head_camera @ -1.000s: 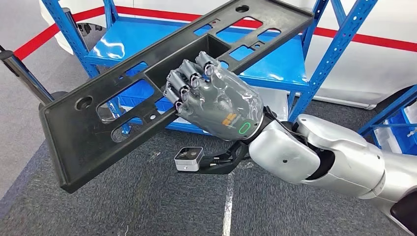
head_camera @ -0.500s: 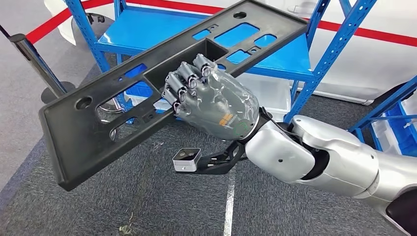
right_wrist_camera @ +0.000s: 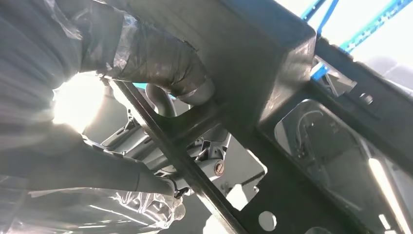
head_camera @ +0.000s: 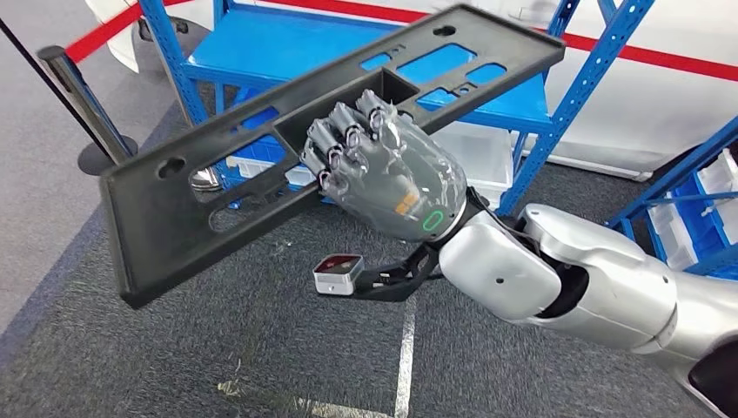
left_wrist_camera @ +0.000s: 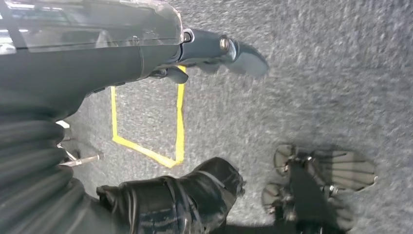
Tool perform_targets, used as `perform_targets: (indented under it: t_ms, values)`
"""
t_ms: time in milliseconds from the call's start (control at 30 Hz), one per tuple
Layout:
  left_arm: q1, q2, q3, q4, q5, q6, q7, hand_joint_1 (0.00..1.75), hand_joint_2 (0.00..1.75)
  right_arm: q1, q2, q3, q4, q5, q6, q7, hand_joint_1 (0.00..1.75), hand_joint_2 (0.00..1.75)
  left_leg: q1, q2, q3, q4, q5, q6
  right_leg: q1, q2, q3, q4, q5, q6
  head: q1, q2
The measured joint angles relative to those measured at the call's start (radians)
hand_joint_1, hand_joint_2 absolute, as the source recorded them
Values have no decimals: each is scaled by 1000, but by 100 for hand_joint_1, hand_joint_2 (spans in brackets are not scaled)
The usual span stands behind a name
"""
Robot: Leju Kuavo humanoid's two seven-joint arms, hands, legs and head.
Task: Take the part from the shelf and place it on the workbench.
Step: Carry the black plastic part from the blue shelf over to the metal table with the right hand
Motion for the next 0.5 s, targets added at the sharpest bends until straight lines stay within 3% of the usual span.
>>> perform_targets:
  t_ms: [33,100,133,167,200,267,300,333,367,433,500]
  values:
    - [0,0,-4,0,0,0,1,0,175,0,0,0,0,0,0,0,175,175,-1,-1,-11,28,-33,-6,-8,-3,-1,-19,17,1,-1,0]
    - [1,0,-8,0,0,0,3,0,175,0,0,0,0,0,1,1,175,175,10,-1,-43,140,-114,-26,-21,-7,-20,-25,34,10,-4,0]
    - [2,0,-8,0,0,0,4,0,175,3,0,0,0,0,1,1,175,175,18,-1,-57,199,-135,-38,-28,-8,-34,-20,41,19,-4,0]
    - [2,1,-9,0,0,0,4,0,175,5,0,0,0,0,2,2,175,175,27,0,-61,236,-134,-51,-36,-9,-49,-12,46,28,-4,0]
    - [2,3,-9,0,0,0,4,0,175,7,0,0,0,0,2,3,175,175,35,0,-53,244,-114,-65,-46,-10,-67,-1,51,38,-5,0]
    - [0,6,-12,0,0,0,5,0,175,7,0,0,0,0,0,11,175,175,54,2,4,175,-70,-102,-67,-10,-112,38,56,61,-6,0]
    - [-1,5,-13,0,0,0,6,0,175,7,0,0,-1,0,-1,16,175,175,58,1,40,122,-74,-115,-72,-9,-137,63,55,74,-10,0]
    - [-2,5,-13,0,0,0,6,0,175,8,0,0,-1,0,-2,22,175,175,60,-1,62,87,-88,-114,-74,-7,-158,87,54,86,-12,0]
    - [-2,5,-14,0,0,0,7,0,175,9,-1,-1,-2,0,-3,26,175,175,59,-3,71,72,-110,-101,-72,-5,-173,107,54,94,-13,0]
    - [-1,7,-15,0,1,0,9,0,175,11,-2,-2,-3,0,-4,31,175,175,55,-5,59,84,-119,-57,-72,-1,-185,123,62,103,-8,0]
    - [-1,7,-18,0,2,0,12,0,175,11,-3,-2,-4,0,-5,34,175,175,54,-2,49,86,-109,-29,-76,2,-195,141,46,107,-3,0]
